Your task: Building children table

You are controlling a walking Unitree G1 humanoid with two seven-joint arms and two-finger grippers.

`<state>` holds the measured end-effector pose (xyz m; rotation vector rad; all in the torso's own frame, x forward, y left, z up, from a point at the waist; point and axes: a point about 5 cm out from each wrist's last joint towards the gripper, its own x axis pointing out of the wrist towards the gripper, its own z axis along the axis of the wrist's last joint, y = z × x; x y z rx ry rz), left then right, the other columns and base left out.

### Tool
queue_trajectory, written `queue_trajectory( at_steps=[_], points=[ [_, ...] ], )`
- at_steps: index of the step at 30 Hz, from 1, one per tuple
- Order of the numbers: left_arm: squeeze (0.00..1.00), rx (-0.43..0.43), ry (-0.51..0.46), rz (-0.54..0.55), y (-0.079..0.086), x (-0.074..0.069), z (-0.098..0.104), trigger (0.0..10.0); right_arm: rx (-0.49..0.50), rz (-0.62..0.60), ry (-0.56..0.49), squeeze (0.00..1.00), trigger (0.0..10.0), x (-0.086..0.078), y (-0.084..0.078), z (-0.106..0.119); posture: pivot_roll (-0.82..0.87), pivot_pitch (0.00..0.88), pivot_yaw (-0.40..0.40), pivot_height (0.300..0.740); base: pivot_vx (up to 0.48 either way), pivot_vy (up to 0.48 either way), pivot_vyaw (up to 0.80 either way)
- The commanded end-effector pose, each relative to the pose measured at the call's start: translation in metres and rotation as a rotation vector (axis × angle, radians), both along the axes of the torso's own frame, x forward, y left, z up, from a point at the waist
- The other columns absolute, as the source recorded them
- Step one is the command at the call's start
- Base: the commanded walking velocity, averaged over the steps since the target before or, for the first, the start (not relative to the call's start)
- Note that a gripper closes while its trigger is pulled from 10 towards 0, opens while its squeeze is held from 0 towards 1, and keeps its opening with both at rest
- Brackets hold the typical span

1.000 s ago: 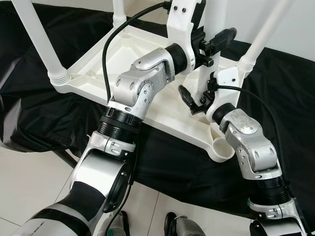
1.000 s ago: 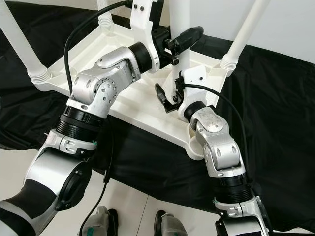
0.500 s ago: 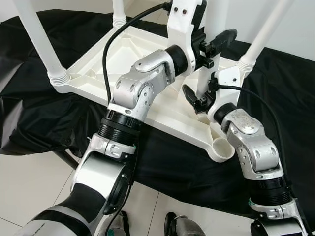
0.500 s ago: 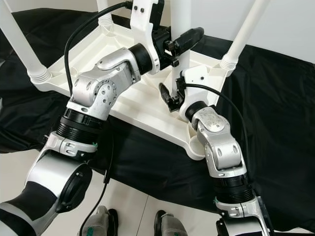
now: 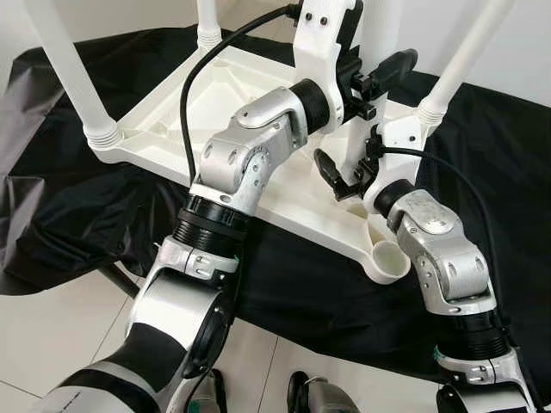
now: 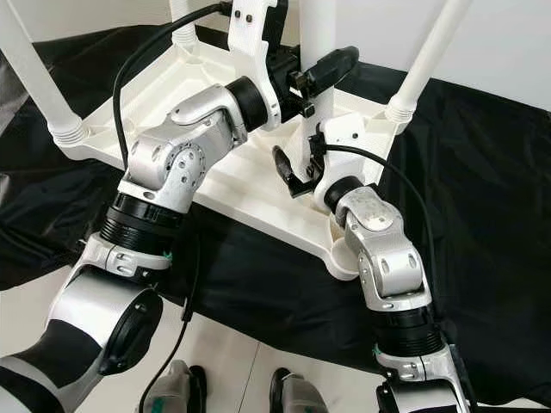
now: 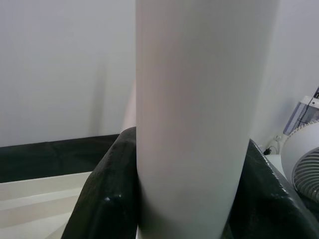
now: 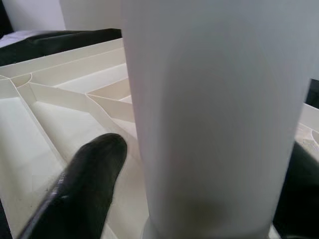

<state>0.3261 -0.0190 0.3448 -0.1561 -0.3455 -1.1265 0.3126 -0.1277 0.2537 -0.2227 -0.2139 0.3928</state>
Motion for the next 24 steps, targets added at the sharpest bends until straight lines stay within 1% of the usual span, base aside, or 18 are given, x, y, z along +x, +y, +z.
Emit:
queue_trajectory(
  at_steps=[1,2,3,4,5,18,19,23,24],
  points=[
    [0.00,0.039,0.018,-0.109,-0.022,-0.014,-0.008,10.0,0.018,0.042,-0.058,0.00,3.9,-0.004,0.008,0.015,0.04,0.170,-0.043,0.740,0.000,0.000,0.00],
    [0.00,0.040,0.016,-0.110,-0.022,-0.014,-0.008,10.0,0.015,0.042,-0.067,0.00,0.0,-0.005,0.008,0.016,0.04,0.170,-0.043,0.740,0.000,0.000,0.00],
    [0.00,0.040,0.016,-0.110,-0.022,-0.014,-0.008,10.0,0.015,0.042,-0.067,0.00,0.0,-0.005,0.008,0.016,0.04,0.170,-0.043,0.740,0.000,0.000,0.00],
    [0.00,0.040,0.016,-0.113,-0.023,-0.015,-0.008,10.0,0.016,0.039,-0.073,0.00,4.8,-0.005,0.008,0.017,0.04,0.170,-0.043,0.740,0.000,0.000,0.00],
    [0.00,0.041,0.016,-0.115,-0.023,-0.015,-0.009,10.0,0.015,0.034,-0.079,0.00,10.0,-0.005,0.007,0.018,0.04,0.171,-0.043,0.740,0.000,0.000,0.00],
    [0.00,0.054,0.020,-0.129,-0.027,-0.020,-0.015,10.0,0.032,0.024,-0.086,0.00,10.0,-0.005,0.007,0.022,0.04,0.170,-0.041,0.740,0.000,0.000,0.00],
    [0.00,0.055,0.019,-0.133,-0.027,-0.021,-0.015,10.0,0.047,0.035,-0.086,0.00,0.0,-0.006,0.007,0.022,0.04,0.170,-0.043,0.740,0.000,0.000,0.00],
    [0.00,0.058,0.015,-0.142,-0.028,-0.023,-0.016,10.0,0.057,0.040,-0.090,0.00,0.0,-0.007,0.007,0.023,0.05,0.169,-0.043,0.740,0.000,0.000,0.00],
    [0.00,0.059,0.013,-0.149,-0.028,-0.024,-0.016,10.0,0.065,0.032,-0.087,0.00,2.9,-0.007,0.006,0.022,0.05,0.169,-0.043,0.740,0.000,0.000,0.00]
  ],
)
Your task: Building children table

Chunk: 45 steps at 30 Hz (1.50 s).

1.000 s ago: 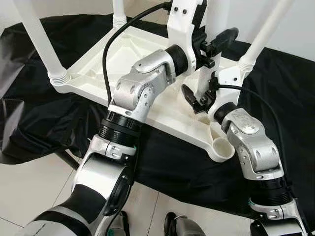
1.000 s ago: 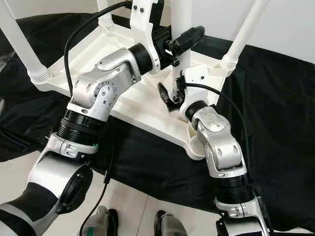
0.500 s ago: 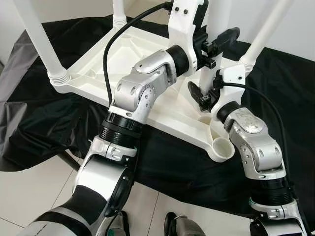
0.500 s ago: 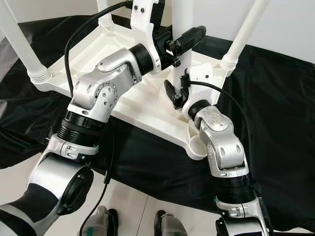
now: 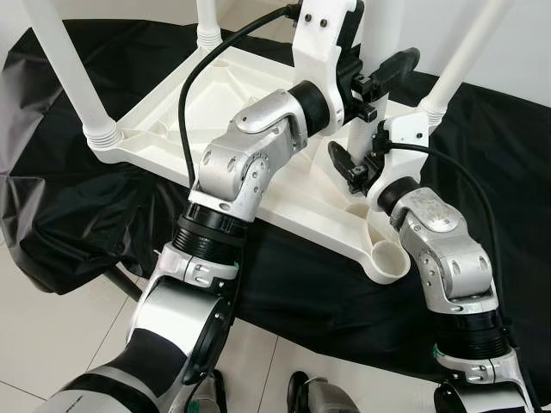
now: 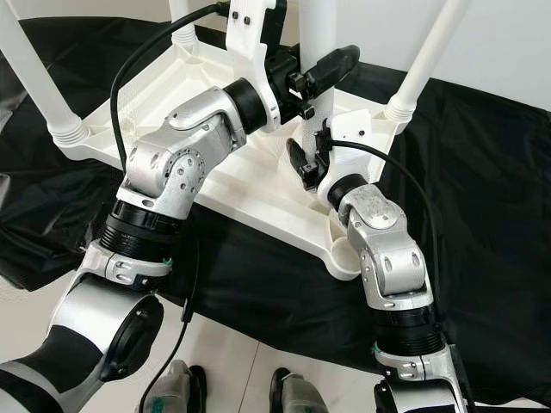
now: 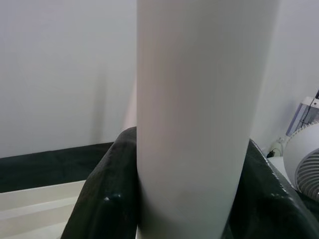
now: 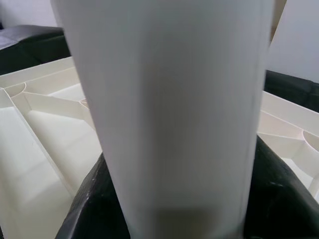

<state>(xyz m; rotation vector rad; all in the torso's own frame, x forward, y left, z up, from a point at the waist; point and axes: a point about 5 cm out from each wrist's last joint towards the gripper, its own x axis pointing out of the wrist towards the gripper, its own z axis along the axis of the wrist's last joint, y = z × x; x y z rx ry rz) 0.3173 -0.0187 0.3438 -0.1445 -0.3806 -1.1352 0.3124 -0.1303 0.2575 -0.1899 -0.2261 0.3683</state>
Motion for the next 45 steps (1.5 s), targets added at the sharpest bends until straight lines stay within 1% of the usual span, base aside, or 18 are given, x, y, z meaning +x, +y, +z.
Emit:
queue_trajectory(
  at_steps=[1,2,5,10,11,12,14,17,23,27,30,32,33,36,37,40,43,45],
  points=[
    [0.00,0.069,0.047,-0.142,-0.028,-0.016,-0.015,10.0,0.027,0.051,-0.081,0.00,2.9,-0.007,0.009,0.019,0.05,0.169,-0.043,0.740,0.000,0.000,0.00],
    [1.00,0.065,0.069,-0.154,-0.029,-0.016,-0.016,10.0,0.028,0.034,-0.084,0.00,10.0,-0.006,0.008,0.019,0.05,0.167,-0.043,0.740,0.000,0.000,0.00],
    [1.00,0.058,0.091,-0.170,-0.028,-0.016,-0.017,10.0,0.040,0.016,-0.079,0.00,10.0,-0.005,0.008,0.018,0.05,0.166,-0.044,0.740,0.000,0.000,0.00],
    [1.00,0.035,0.096,-0.177,-0.025,-0.017,-0.013,10.0,0.050,-0.005,-0.064,0.00,10.0,-0.003,0.008,0.014,0.06,0.162,-0.044,0.740,0.000,0.000,0.00],
    [0.51,0.000,0.110,-0.179,-0.021,-0.015,-0.008,10.0,0.068,-0.030,-0.044,0.00,10.0,-0.001,0.007,0.011,0.06,0.161,-0.043,0.740,0.000,0.000,0.00],
    [0.00,-0.025,0.117,-0.179,-0.018,-0.014,-0.004,10.0,0.084,-0.049,-0.028,0.00,10.0,0.000,0.006,0.009,0.06,0.158,-0.043,0.740,0.000,0.000,0.00],
    [0.00,-0.045,0.123,-0.173,-0.014,-0.013,-0.001,10.0,0.094,-0.075,-0.021,0.00,10.0,0.002,0.005,0.007,0.06,0.156,-0.043,0.740,0.000,0.000,0.00],
    [0.00,-0.046,0.121,-0.161,-0.010,-0.011,0.000,10.0,0.102,-0.092,-0.016,0.00,10.0,0.003,0.002,0.005,0.06,0.154,-0.042,0.740,0.000,0.000,0.00],
    [0.00,-0.069,0.118,-0.153,-0.001,-0.010,0.003,10.0,0.124,-0.172,-0.017,0.00,10.0,0.006,-0.008,0.002,0.06,0.151,-0.046,0.740,0.000,0.000,0.00],
    [0.00,-0.081,0.116,-0.126,0.007,-0.007,0.005,10.0,0.142,-0.211,-0.001,0.00,10.0,0.007,-0.014,-0.002,0.07,0.150,-0.047,0.740,0.000,0.000,0.00],
    [0.00,-0.087,0.115,-0.112,0.009,-0.005,0.006,10.0,0.144,-0.238,-0.007,0.00,10.0,0.008,-0.018,-0.002,0.07,0.150,-0.047,0.740,0.000,0.000,0.00],
    [0.00,-0.089,0.110,-0.087,0.016,-0.002,0.007,10.0,0.155,-0.285,-0.016,0.00,10.0,0.008,-0.025,-0.004,0.07,0.155,-0.048,0.740,0.000,0.000,0.00],
    [0.00,-0.089,0.110,-0.087,0.016,-0.002,0.007,10.0,0.155,-0.285,-0.016,0.00,10.0,0.008,-0.025,-0.004,0.07,0.155,-0.048,0.740,0.000,0.000,0.00],
    [0.00,-0.064,0.115,-0.025,0.029,0.006,-0.001,10.0,0.181,-0.342,-0.028,0.00,10.0,0.009,-0.033,-0.006,0.06,0.157,-0.048,0.740,0.000,0.000,0.00],
    [0.00,-0.064,0.115,-0.025,0.029,0.006,-0.001,10.0,0.181,-0.342,-0.028,0.00,10.0,0.009,-0.033,-0.006,0.06,0.157,-0.048,0.740,0.000,0.000,0.00],
    [0.00,0.000,0.129,0.037,0.043,0.013,-0.021,10.0,0.207,-0.392,-0.053,0.00,10.0,0.005,-0.039,-0.008,0.05,0.159,-0.047,0.740,0.000,0.000,0.00],
    [0.00,0.041,0.157,0.066,0.046,0.013,-0.037,10.0,0.222,-0.405,-0.061,0.00,10.0,0.002,-0.040,-0.011,0.05,0.160,-0.047,0.740,0.000,0.000,0.00],
    [0.00,0.041,0.157,0.066,0.046,0.013,-0.037,10.0,0.222,-0.405,-0.061,0.00,10.0,0.002,-0.040,-0.011,0.05,0.160,-0.047,0.740,0.000,0.000,0.00]
  ],
)
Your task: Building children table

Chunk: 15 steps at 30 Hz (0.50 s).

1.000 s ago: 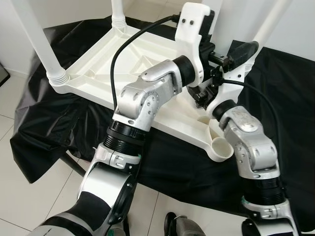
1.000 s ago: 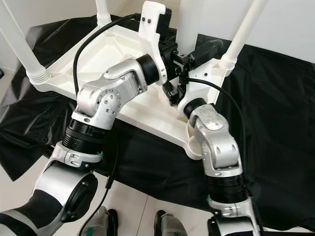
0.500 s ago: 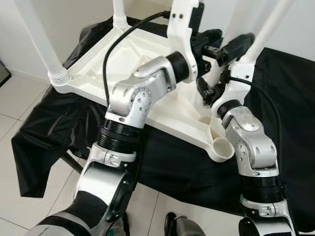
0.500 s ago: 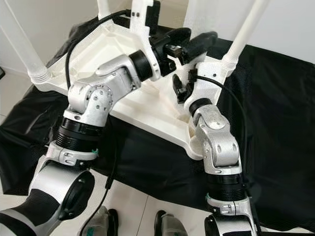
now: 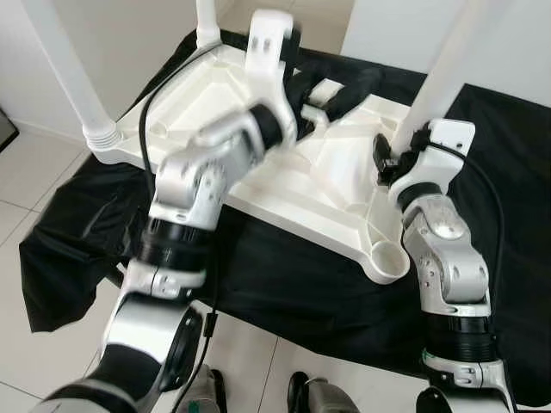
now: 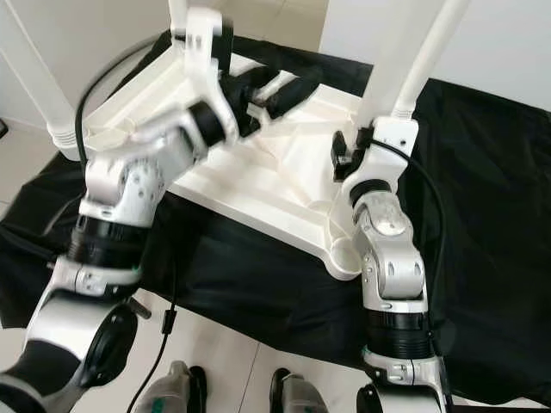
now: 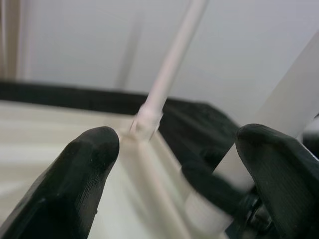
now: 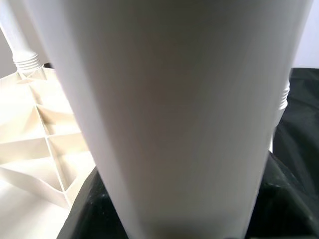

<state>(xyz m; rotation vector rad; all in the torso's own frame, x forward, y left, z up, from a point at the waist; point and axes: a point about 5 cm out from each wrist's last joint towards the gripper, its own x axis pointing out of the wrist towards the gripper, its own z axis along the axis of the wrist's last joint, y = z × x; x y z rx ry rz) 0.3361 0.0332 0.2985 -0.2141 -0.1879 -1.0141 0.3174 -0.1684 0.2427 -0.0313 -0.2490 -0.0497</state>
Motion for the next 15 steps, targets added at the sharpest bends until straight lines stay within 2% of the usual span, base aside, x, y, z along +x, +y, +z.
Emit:
queue_trajectory(
  at_steps=[1,3,6,8,12,15],
  points=[
    [0.00,0.013,-0.047,-0.037,-0.006,-0.006,0.008,10.0,0.007,-0.014,-0.032,0.00,10.0,-0.003,-0.002,0.004,0.05,0.160,-0.047,0.740,0.000,0.000,0.00],
    [0.00,0.033,-0.038,-0.036,-0.006,-0.007,0.001,10.0,0.024,-0.019,-0.035,0.00,10.0,-0.004,-0.003,0.003,0.05,0.160,-0.046,0.740,0.000,0.000,0.00],
    [0.00,0.135,-0.043,-0.033,-0.009,-0.015,-0.028,10.0,0.075,-0.012,-0.058,0.00,10.0,-0.009,-0.004,-0.001,0.05,0.163,-0.042,0.740,0.000,0.000,0.00],
    [0.00,0.163,-0.050,-0.035,-0.009,-0.018,-0.036,10.0,0.076,-0.009,-0.066,0.00,10.0,-0.011,-0.003,-0.003,0.05,0.161,-0.043,0.740,0.000,0.000,0.00],
    [0.00,0.353,-0.088,0.009,-0.012,-0.020,-0.071,10.0,0.078,-0.010,-0.084,0.00,10.0,-0.018,0.000,-0.010,0.05,0.161,-0.047,0.740,0.000,0.000,0.00],
    [0.00,0.402,-0.106,-0.005,-0.014,-0.024,-0.083,10.0,0.078,-0.013,-0.093,0.00,10.0,-0.022,0.001,-0.012,0.05,0.164,-0.049,0.740,0.000,0.000,0.00]
  ],
)
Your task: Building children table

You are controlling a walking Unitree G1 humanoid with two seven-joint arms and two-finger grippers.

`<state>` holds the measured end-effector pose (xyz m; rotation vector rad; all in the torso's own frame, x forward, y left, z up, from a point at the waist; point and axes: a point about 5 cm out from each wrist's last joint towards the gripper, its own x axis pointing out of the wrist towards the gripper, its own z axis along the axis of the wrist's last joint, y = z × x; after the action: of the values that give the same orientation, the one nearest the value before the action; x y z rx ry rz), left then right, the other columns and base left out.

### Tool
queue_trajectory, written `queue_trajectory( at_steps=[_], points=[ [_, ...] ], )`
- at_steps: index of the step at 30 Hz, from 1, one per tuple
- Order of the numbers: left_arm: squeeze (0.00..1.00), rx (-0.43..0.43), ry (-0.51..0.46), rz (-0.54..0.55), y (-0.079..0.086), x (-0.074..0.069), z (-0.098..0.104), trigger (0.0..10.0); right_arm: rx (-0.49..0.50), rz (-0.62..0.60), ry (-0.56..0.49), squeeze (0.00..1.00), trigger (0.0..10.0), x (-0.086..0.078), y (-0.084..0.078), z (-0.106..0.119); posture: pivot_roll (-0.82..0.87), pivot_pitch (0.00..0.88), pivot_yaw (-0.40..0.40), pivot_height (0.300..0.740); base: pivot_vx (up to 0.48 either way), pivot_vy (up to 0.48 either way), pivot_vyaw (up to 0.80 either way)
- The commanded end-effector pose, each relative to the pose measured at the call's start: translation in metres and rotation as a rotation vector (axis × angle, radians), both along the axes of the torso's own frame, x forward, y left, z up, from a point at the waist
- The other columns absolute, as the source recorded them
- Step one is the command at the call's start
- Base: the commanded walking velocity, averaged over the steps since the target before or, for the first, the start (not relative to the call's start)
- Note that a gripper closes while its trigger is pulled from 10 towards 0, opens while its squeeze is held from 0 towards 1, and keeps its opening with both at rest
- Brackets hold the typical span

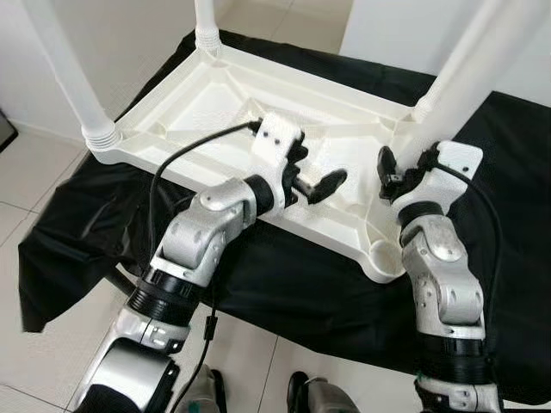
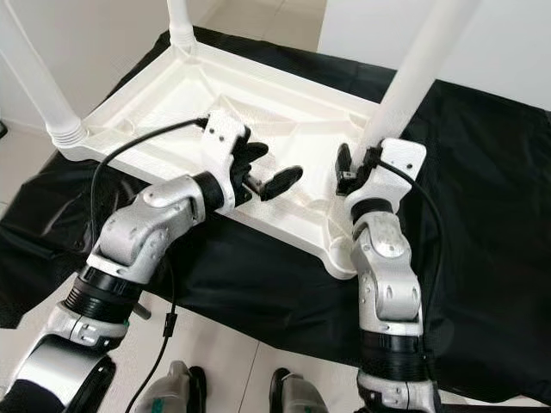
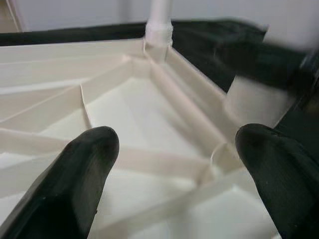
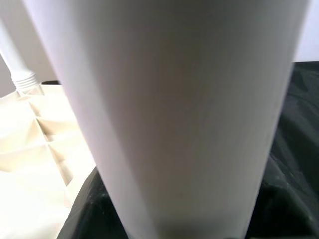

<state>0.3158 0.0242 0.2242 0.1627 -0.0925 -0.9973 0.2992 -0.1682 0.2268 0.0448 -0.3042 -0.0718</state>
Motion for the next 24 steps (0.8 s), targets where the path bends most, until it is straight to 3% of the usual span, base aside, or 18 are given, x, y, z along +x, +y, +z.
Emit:
queue_trajectory(
  at_steps=[1,6,11,15,18,24],
  points=[
    [0.00,0.060,-0.012,-0.053,-0.005,-0.005,-0.012,10.0,0.002,-0.004,-0.036,0.00,10.0,-0.005,0.001,0.004,0.05,0.164,-0.049,0.740,0.000,0.000,0.00],
    [0.00,0.070,-0.013,-0.065,-0.005,-0.009,-0.016,10.0,0.004,-0.006,-0.039,0.00,10.0,-0.008,0.001,0.002,0.05,0.166,-0.051,0.740,0.000,0.000,0.00],
    [0.00,0.119,-0.018,-0.180,-0.007,-0.028,-0.032,10.0,-0.008,-0.015,-0.031,0.00,10.0,-0.014,0.000,-0.004,0.05,0.170,-0.057,0.740,0.000,0.000,0.00],
    [0.00,0.141,-0.032,-0.208,-0.008,-0.032,-0.037,10.0,-0.010,-0.016,-0.035,0.00,10.0,-0.014,-0.001,-0.005,0.06,0.169,-0.058,0.740,0.000,0.000,0.00],
    [0.00,0.247,-0.077,-0.220,-0.008,-0.033,-0.051,10.0,-0.009,-0.014,-0.041,0.00,10.0,-0.012,-0.001,-0.005,0.06,0.167,-0.058,0.740,0.000,0.000,0.00],
    [0.00,0.312,-0.121,-0.249,-0.012,-0.034,-0.059,10.0,-0.013,-0.013,-0.042,0.00,10.0,-0.011,-0.001,-0.005,0.05,0.164,-0.056,0.740,0.000,0.000,0.00]
  ],
)
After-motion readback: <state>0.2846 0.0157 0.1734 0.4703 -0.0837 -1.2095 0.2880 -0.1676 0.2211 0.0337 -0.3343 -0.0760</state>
